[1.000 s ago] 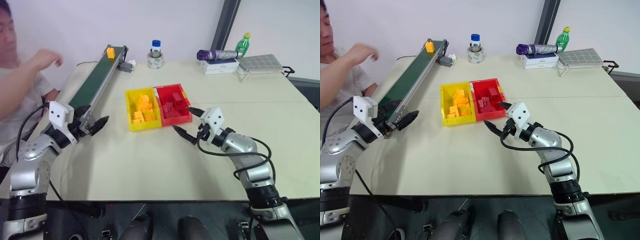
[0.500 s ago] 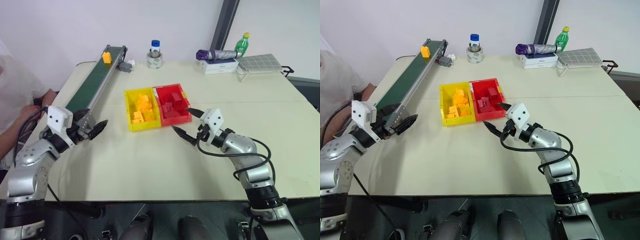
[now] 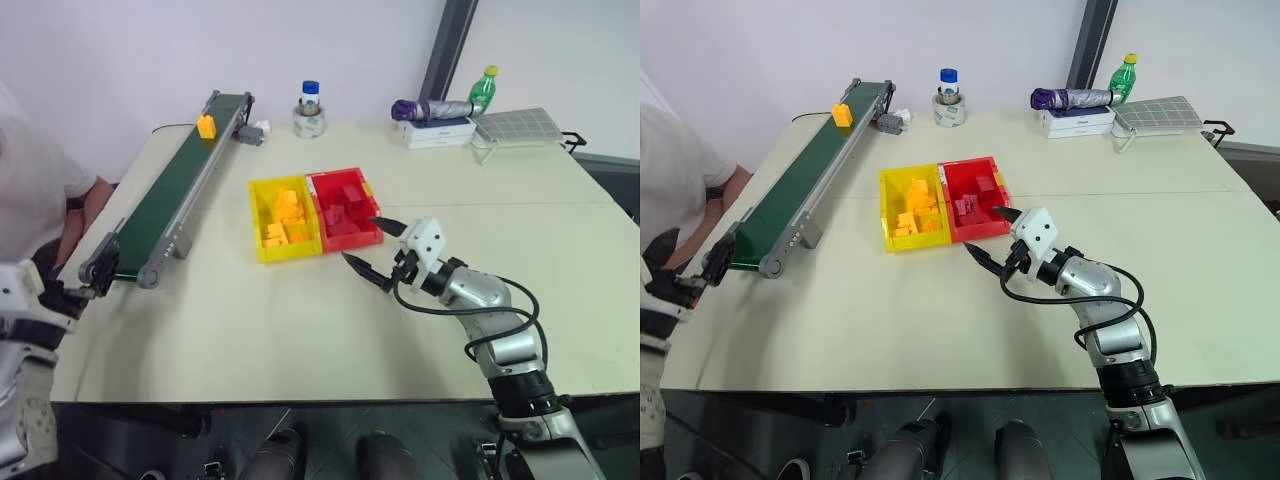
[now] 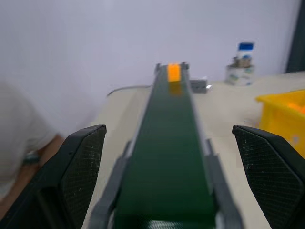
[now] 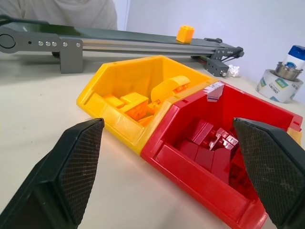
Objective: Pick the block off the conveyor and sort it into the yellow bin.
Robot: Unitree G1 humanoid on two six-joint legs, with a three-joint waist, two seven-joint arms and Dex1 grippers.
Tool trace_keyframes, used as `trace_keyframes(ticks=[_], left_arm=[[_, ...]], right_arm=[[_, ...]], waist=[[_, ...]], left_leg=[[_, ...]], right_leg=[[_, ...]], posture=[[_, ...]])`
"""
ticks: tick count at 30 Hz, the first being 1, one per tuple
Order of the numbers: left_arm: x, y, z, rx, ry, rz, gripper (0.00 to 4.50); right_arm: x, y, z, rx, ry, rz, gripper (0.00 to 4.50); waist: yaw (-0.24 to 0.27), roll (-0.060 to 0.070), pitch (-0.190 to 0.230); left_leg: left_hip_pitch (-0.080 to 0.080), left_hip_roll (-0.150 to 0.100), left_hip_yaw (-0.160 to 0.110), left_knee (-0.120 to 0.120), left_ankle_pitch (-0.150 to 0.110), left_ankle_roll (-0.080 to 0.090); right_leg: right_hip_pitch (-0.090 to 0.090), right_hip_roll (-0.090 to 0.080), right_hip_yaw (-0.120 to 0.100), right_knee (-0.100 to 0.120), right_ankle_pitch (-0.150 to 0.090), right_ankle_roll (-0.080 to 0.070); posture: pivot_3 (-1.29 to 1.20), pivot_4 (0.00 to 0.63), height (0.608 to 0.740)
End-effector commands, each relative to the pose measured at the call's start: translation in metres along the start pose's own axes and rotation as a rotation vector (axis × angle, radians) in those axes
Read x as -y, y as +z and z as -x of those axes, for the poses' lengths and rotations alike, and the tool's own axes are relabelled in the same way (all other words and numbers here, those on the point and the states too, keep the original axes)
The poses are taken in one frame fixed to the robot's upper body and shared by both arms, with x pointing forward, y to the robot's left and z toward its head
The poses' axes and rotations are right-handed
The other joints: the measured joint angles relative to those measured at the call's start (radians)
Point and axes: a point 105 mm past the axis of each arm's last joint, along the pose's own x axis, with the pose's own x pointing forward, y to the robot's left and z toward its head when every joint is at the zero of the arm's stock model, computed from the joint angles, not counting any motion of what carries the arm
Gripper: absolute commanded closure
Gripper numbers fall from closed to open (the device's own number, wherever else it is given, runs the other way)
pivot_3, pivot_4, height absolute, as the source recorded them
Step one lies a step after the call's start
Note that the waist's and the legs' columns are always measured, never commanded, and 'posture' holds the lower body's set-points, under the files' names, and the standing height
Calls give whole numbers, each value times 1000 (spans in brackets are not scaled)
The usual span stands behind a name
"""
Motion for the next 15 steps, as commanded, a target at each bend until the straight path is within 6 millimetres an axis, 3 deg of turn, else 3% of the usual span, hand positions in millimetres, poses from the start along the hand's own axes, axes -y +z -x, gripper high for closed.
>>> trace_keyframes(ticks=[1, 15], left_arm=[[-6, 15, 0, 54, 21, -52, 28], [1, 8, -12, 36, -1, -24, 28]], right_arm=[[1, 15, -4, 57, 10, 25, 0], [1, 17, -4, 68, 4, 24, 0]], waist=[[2, -1, 0], [-3, -1, 0]], left_leg=[[0, 0, 0, 0, 0, 0], [0, 4, 2, 0, 0, 0]], right_leg=[[0, 0, 0, 0, 0, 0], [-1, 4, 2, 0, 1, -1]], posture=[[0, 150, 740], [0, 150, 740]])
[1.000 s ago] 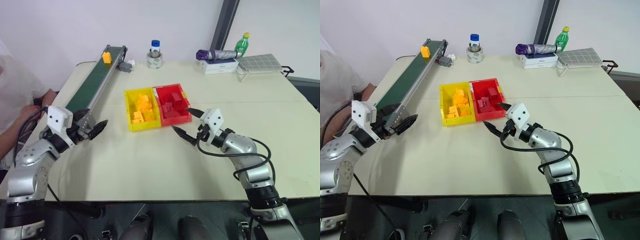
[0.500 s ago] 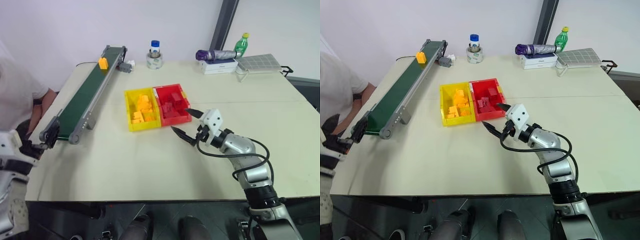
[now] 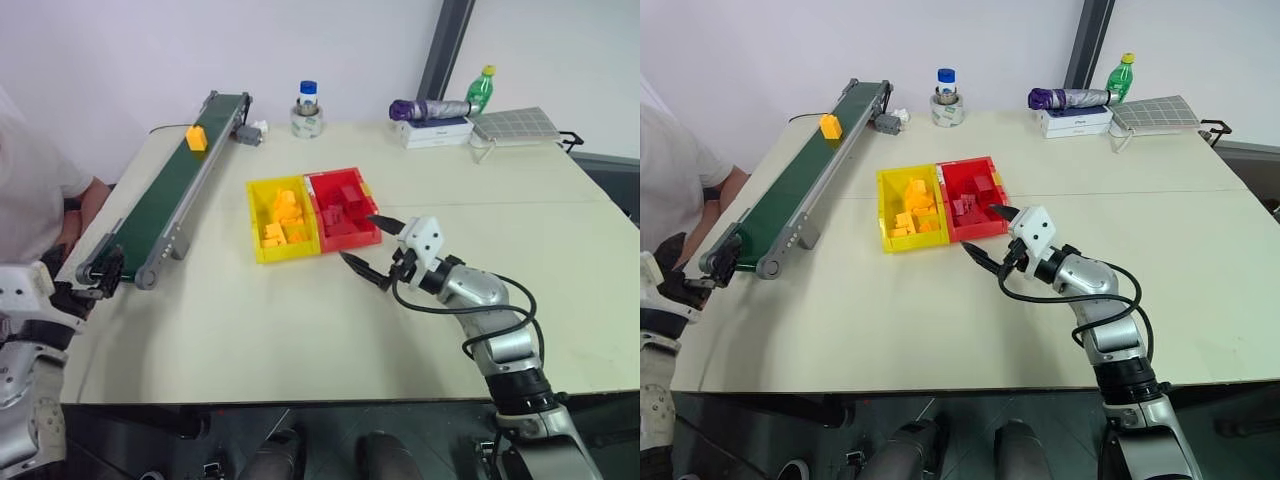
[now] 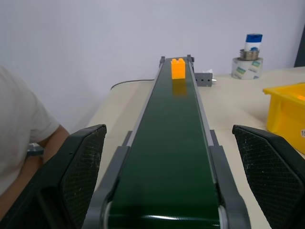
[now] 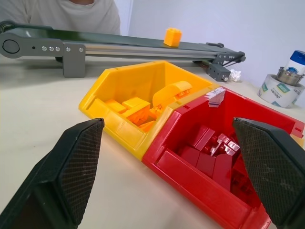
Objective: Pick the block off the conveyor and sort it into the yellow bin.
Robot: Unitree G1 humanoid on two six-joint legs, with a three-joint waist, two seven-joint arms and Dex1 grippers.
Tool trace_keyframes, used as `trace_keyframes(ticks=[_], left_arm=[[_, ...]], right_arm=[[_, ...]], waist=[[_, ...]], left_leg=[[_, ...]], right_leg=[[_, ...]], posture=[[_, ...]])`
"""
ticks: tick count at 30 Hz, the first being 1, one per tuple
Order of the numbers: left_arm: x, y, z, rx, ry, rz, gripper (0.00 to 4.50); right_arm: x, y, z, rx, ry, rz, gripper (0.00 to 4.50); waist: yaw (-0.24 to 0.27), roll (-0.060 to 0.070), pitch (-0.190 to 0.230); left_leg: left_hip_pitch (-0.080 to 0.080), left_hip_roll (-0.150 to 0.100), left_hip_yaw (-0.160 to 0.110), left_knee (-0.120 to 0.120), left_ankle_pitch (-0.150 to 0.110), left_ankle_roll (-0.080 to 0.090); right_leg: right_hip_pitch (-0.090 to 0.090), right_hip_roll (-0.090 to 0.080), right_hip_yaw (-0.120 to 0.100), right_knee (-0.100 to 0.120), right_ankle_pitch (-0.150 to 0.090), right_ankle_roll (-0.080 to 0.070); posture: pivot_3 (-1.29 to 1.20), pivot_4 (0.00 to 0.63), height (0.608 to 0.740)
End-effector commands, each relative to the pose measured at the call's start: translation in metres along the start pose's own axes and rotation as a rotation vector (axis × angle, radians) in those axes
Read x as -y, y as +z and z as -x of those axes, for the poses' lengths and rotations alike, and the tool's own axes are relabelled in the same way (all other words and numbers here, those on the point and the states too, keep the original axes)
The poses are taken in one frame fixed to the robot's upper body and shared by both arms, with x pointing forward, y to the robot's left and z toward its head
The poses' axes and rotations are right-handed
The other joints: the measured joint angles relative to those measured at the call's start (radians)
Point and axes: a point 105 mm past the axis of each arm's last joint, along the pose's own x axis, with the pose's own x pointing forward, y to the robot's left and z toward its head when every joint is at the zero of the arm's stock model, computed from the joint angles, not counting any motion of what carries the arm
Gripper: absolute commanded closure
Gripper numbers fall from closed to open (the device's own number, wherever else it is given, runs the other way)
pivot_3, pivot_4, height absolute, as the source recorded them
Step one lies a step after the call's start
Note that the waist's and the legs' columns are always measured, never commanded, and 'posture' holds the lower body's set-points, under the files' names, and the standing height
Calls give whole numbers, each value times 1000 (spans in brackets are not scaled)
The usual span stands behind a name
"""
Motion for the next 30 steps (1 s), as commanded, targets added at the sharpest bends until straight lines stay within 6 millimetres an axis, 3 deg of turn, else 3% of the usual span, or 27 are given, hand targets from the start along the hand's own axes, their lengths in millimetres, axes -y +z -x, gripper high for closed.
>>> trace_keyframes(ticks=[1, 21, 30], left_arm=[[-5, 10, -1, 28, 5, -27, 28], [-4, -2, -6, -39, 12, 41, 28], [-2, 23, -58, -146, 28, -5, 28]], right_arm=[[1, 12, -1, 44, -6, 21, 0], [0, 14, -2, 52, 14, 33, 0], [-2, 14, -5, 55, 23, 34, 0]], waist=[[0, 0, 0], [1, 0, 0], [3, -1, 0]], left_leg=[[0, 0, 0, 0, 0, 0], [0, 1, 1, 0, 0, 0], [0, 2, 1, 0, 0, 0]], right_leg=[[0, 0, 0, 0, 0, 0], [0, 1, 1, 0, 0, -1], [0, 2, 0, 0, 1, -1]], posture=[[0, 150, 740], [0, 150, 740], [0, 150, 740]])
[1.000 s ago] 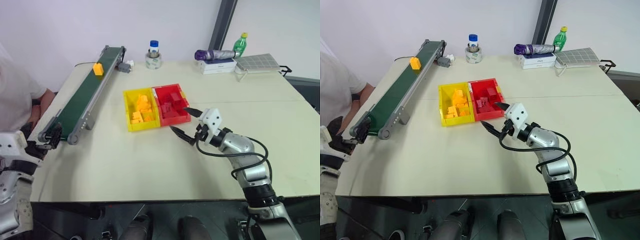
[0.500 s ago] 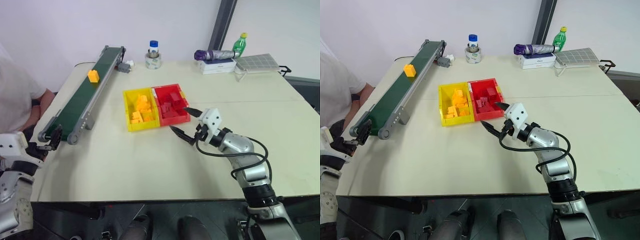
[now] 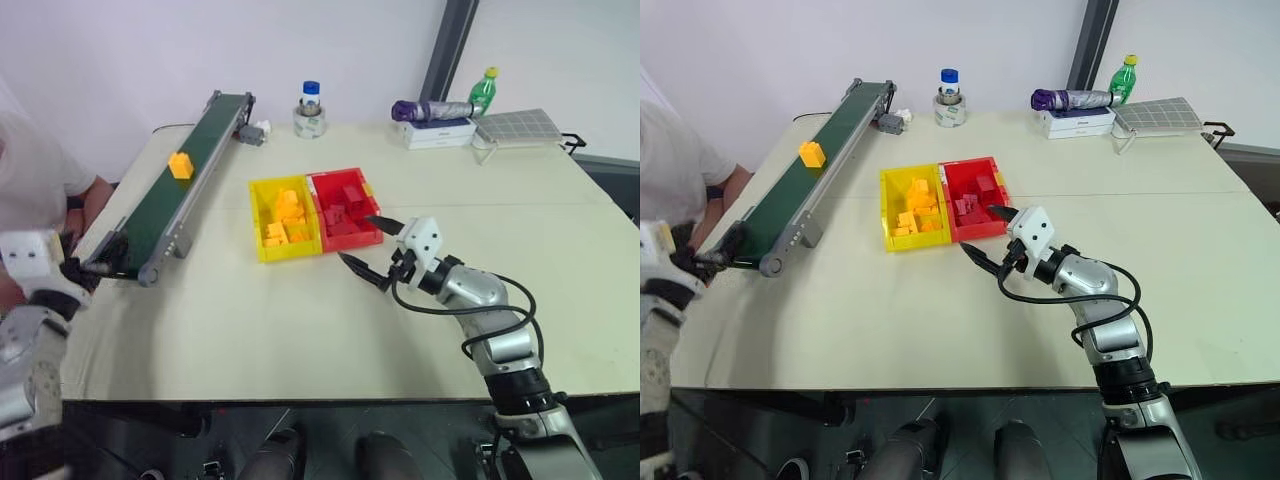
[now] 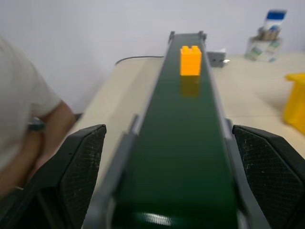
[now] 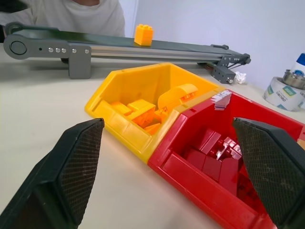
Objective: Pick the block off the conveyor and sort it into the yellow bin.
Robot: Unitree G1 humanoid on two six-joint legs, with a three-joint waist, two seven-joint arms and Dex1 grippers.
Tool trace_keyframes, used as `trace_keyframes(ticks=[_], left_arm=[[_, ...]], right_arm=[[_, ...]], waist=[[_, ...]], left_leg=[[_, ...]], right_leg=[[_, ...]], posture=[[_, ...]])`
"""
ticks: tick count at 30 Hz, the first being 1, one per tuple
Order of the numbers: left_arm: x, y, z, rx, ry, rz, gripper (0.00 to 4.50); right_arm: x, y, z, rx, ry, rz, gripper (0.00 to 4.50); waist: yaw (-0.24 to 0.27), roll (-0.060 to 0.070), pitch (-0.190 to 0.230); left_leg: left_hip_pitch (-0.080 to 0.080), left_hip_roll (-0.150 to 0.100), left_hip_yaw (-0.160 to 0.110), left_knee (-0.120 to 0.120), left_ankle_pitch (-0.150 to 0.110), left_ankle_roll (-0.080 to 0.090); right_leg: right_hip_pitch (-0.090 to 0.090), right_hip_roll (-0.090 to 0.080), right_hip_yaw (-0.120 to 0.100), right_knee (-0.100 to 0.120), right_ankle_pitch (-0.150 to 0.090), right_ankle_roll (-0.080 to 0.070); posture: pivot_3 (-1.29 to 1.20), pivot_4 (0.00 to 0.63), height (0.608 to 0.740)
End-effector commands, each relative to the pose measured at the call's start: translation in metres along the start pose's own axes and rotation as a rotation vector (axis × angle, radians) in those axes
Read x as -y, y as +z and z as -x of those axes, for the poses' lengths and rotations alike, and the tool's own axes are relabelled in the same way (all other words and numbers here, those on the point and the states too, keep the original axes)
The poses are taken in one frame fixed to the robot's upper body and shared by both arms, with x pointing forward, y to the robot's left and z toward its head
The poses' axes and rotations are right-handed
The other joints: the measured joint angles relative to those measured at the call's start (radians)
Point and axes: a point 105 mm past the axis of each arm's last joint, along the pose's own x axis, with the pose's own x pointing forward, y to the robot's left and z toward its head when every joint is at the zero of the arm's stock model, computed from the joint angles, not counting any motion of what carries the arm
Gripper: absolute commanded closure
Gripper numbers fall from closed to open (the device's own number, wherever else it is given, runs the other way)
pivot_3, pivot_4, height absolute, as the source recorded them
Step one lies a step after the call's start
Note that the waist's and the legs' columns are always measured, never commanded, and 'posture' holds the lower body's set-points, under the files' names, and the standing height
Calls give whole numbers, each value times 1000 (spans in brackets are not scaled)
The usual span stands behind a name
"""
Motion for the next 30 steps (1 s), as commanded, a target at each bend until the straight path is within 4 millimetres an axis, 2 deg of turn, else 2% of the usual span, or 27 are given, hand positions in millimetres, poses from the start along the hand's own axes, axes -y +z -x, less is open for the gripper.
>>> trace_keyframes(ticks=[1, 6, 12, 19, 25, 28, 30], left_arm=[[4, 16, -19, -28, -15, -19, 28], [1, 25, -55, -72, -18, 58, 28], [15, 24, -91, -136, -98, 53, 28], [21, 10, -107, -175, -108, 2, 28], [17, -1, -108, -197, -89, -13, 28], [20, -9, -105, -215, -109, 16, 911], [21, -10, -104, -208, -112, 34, 1828]], right_arm=[[0, 13, -4, 52, 6, 32, 0], [-2, 14, -8, 61, 8, 31, 0], [-5, 14, -9, 61, 10, 34, 0], [-5, 13, -6, 54, -4, 36, 0], [-5, 12, -5, 50, -11, 35, 0], [-5, 12, -5, 50, -12, 35, 0], [-5, 12, -5, 49, -11, 35, 0]], waist=[[-2, 0, 0], [-7, 0, 0], [-5, 0, 0], [-9, 0, 0], [-8, 0, 0], [-8, 0, 0], [-8, 0, 0]], left_leg=[[0, 0, 0, 0, 0, 0], [0, 2, 1, 0, 0, 0], [0, 2, 1, 0, 1, -1], [0, 3, 1, 0, 1, -1], [0, 3, 1, 0, 1, -1], [0, 3, 1, 0, 1, -1], [0, 3, 1, 0, 1, -1]], right_leg=[[0, 0, 0, 0, 0, 0], [-1, 2, 0, 0, 2, 3], [-1, 3, 0, -1, 5, 6], [-1, 3, 0, -2, 7, 6], [-1, 3, 1, -2, 8, 7], [-1, 3, 1, -2, 8, 7], [-1, 3, 1, -2, 8, 7]], posture=[[0, 150, 740], [0, 150, 740], [0, 150, 740], [0, 150, 740], [0, 150, 740], [0, 150, 740], [0, 150, 740]])
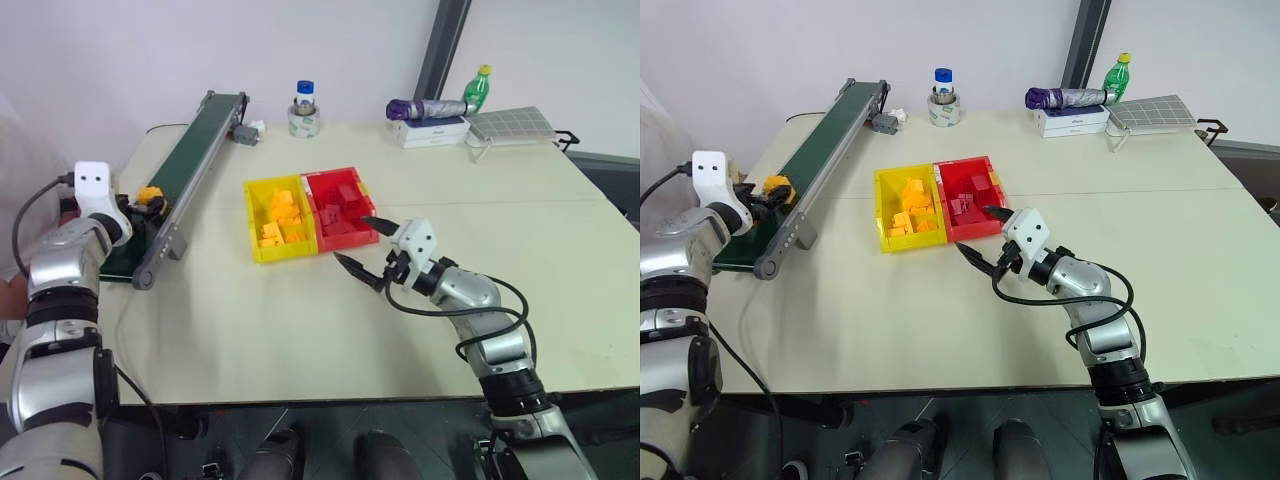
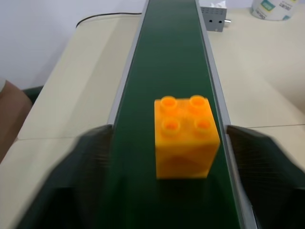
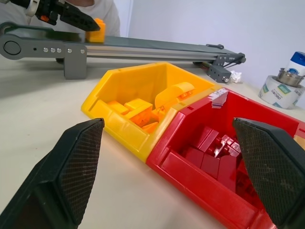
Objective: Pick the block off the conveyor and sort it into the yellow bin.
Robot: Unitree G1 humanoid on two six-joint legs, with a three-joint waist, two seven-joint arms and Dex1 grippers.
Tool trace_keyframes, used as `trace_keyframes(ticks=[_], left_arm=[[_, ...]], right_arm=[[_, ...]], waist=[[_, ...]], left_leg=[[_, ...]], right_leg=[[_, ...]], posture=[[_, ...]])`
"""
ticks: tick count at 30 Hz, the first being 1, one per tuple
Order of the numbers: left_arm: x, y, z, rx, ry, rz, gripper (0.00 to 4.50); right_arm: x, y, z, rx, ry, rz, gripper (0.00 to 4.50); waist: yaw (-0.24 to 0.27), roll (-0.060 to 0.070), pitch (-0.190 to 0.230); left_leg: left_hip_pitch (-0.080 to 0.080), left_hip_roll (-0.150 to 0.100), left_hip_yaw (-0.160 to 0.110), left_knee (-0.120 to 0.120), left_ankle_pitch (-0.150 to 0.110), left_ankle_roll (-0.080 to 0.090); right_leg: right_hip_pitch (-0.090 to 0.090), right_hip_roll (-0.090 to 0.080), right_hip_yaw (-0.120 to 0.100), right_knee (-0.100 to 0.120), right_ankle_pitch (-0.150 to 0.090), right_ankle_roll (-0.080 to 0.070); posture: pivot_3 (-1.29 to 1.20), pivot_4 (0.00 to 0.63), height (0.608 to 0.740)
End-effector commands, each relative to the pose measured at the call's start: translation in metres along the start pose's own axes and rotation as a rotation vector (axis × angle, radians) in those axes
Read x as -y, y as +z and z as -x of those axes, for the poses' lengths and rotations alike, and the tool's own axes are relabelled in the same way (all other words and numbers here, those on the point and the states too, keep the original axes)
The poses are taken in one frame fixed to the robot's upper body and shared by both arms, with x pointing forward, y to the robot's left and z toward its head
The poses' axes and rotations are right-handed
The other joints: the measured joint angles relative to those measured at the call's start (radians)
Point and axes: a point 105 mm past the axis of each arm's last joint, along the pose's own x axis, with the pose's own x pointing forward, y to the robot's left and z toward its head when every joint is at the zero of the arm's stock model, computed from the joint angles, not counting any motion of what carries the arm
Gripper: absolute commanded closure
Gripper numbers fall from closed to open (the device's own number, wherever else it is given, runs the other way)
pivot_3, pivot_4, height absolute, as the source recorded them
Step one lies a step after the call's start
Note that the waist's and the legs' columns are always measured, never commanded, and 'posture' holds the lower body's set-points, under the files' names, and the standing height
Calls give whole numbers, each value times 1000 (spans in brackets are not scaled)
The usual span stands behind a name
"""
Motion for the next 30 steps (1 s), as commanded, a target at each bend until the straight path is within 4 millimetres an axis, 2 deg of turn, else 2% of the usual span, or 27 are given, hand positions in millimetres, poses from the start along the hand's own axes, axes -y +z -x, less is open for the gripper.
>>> trace_keyframes(ticks=[1, 2, 3, 6, 7, 10, 13, 16, 21, 24, 27, 30], left_arm=[[-2, 11, 3, 56, 4, 15, 2435], [-2, 12, 4, 61, 8, 21, 2932], [-3, 13, 5, 67, 12, 14, 3238], [-3, 20, 8, 98, 17, -25, 3199], [3, 30, 10, 137, -8, -40, 3199], [48, 69, 18, 291, -160, 0, 3199], [93, 81, 24, 333, -310, 15, 3199], [130, 80, 22, 337, -382, 34, 3199], [181, 57, 9, 292, -452, 60, 3199], [194, 48, -1, 268, -436, 119, 3199], [201, 45, -7, 273, -423, 76, 3199], [205, 46, -8, 278, -453, 103, 1689]], right_arm=[[-2, 14, -1, 43, 6, 35, 0], [-2, 14, -1, 43, 7, 35, 0], [-2, 13, -1, 42, 7, 36, 0], [-1, 14, -1, 42, 7, 37, 0], [-1, 13, -1, 41, 6, 38, 0], [0, 13, -1, 39, 5, 40, 0], [0, 14, 0, 42, 5, 36, 0], [0, 16, -1, 50, 4, 35, 0], [3, 20, 0, 63, -12, 31, 0], [3, 20, 3, 54, -20, 41, 0], [4, 19, 5, 50, -28, 42, 0], [4, 20, 6, 48, -33, 45, 0]], waist=[[0, 0, 0], [0, 0, 0], [0, 0, 0], [0, 0, 0], [0, 0, 0], [6, -1, 0], [6, -1, 0], [3, -1, 0], [-2, -1, 0], [1, -1, 0], [0, -1, 0], [3, -1, 0]], left_leg=[[0, 0, 0, 0, 0, 0], [0, 0, 0, 0, 1, 1], [0, 0, 0, 0, 1, 1], [0, 0, 0, 0, 1, 1], [0, 0, 0, 0, 1, 1], [0, 0, 0, 1, 1, 1], [-1, 0, -1, 2, 1, 1], [0, 0, 0, 2, 1, 1], [1, 1, 1, 2, 2, 1], [1, 1, 1, 2, 2, 1], [1, 1, 1, 2, 2, 1], [1, 1, 1, 3, 2, 1]], right_leg=[[0, 0, 0, 0, 0, 0], [0, 0, 0, 0, 0, 0], [0, 0, 0, 0, 0, 0], [0, 0, 0, 0, 0, 0], [0, 0, 0, 0, 0, 0], [0, 0, 0, 0, 1, 0], [2, 0, 0, -1, 1, 1], [3, 0, 0, -2, 3, 1], [2, 1, 0, -2, 4, 0], [2, 1, 0, -2, 4, 0], [2, 1, 0, -2, 4, 0], [2, 1, 0, -2, 4, 0]], posture=[[0, 150, 740], [0, 150, 740], [0, 150, 740], [0, 150, 740], [0, 150, 740], [0, 150, 740], [0, 150, 740], [0, 150, 740], [0, 150, 740], [0, 150, 740], [0, 150, 740], [0, 150, 740]])
